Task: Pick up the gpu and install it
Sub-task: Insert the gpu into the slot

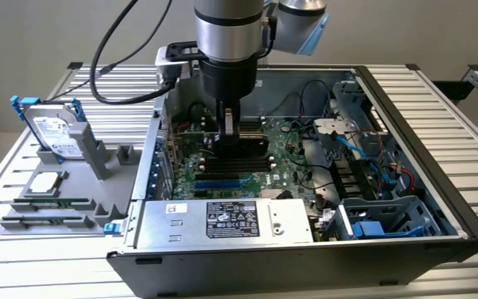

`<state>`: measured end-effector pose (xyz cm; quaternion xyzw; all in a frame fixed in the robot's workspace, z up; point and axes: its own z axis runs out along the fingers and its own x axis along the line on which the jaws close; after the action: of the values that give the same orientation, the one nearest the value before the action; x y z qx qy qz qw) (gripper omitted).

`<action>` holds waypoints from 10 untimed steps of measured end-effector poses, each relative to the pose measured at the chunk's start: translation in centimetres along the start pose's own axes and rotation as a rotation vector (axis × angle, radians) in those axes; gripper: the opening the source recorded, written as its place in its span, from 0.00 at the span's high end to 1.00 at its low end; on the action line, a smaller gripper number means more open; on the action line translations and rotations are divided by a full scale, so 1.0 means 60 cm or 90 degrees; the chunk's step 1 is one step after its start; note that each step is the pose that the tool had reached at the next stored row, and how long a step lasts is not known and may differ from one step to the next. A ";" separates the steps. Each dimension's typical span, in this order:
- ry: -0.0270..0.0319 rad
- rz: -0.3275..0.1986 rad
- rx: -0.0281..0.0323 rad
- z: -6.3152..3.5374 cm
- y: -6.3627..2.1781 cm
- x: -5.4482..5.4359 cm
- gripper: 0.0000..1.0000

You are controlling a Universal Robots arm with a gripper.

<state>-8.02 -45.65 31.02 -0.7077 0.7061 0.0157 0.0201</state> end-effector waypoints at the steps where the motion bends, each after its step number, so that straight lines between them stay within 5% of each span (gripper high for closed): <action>1: 0.0001 0.000 0.0000 0.002 0.000 0.001 0.73; 10: 0.0011 0.000 -0.0001 0.025 0.001 0.009 0.73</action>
<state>-8.07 -46.08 29.50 -0.7077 0.7061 0.0151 0.0194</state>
